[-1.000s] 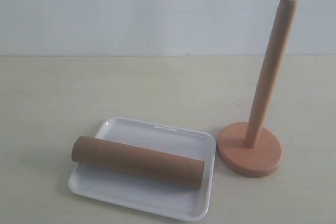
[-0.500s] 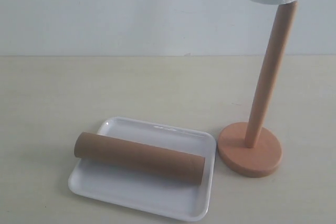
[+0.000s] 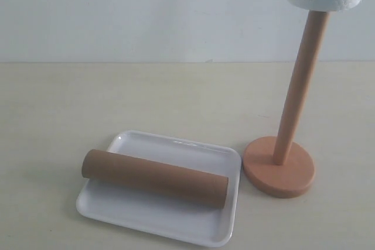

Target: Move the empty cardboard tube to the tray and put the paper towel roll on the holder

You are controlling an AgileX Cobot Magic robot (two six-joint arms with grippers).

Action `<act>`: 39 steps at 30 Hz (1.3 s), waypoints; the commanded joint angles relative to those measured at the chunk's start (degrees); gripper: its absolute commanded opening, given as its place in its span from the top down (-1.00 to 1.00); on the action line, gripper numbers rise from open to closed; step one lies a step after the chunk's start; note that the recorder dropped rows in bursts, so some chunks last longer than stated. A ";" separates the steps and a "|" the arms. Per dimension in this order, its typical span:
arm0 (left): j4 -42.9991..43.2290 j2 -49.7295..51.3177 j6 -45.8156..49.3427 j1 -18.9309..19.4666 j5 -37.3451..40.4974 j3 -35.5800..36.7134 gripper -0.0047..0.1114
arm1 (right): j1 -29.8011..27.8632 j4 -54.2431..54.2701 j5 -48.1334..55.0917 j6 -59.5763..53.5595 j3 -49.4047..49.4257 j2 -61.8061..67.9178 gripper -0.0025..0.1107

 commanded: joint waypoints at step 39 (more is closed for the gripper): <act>-22.31 9.53 30.24 -0.26 -8.25 2.58 0.85 | -0.17 0.04 -0.23 0.21 -0.03 -0.31 0.96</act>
